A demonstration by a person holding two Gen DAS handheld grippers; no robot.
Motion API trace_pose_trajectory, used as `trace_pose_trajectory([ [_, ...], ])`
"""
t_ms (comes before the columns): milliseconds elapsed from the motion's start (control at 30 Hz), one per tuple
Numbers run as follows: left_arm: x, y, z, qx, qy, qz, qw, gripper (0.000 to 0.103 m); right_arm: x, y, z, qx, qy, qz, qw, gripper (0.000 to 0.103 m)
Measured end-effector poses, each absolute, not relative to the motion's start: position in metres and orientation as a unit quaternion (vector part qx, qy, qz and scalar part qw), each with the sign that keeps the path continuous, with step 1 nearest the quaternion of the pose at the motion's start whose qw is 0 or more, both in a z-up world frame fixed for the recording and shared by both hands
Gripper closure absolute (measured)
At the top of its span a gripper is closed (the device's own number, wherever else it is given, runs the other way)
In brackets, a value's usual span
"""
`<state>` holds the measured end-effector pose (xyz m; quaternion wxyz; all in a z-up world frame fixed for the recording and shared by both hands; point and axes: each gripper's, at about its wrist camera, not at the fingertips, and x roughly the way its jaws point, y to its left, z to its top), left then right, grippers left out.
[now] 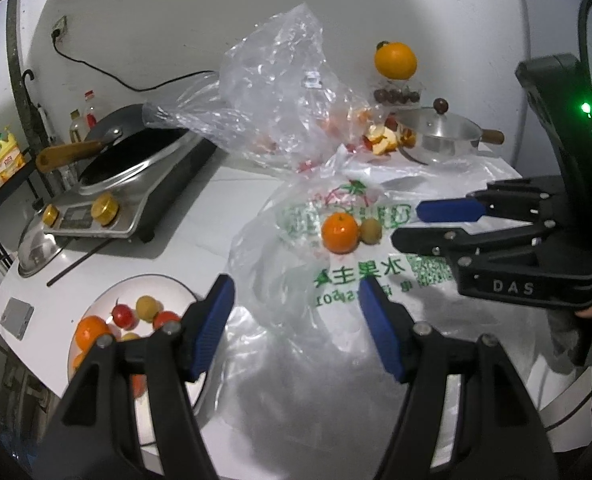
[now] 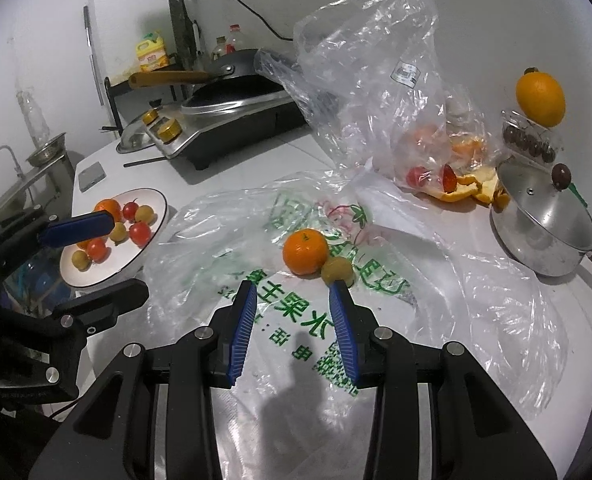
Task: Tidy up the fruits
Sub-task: 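Grasp the mandarin with the left tool while the right tool grasps a yellow fruit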
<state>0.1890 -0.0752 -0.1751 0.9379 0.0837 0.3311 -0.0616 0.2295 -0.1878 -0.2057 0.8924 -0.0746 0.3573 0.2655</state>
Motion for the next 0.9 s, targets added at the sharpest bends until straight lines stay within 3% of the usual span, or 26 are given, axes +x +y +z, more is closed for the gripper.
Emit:
trace_pose_trajectory([
  [900,0.242,-0.07,-0.2,0.056,0.346,-0.093,0.932,0.037,0.296,-0.171,-0.247,-0.112,0.405,0.234,0.877,0.071],
])
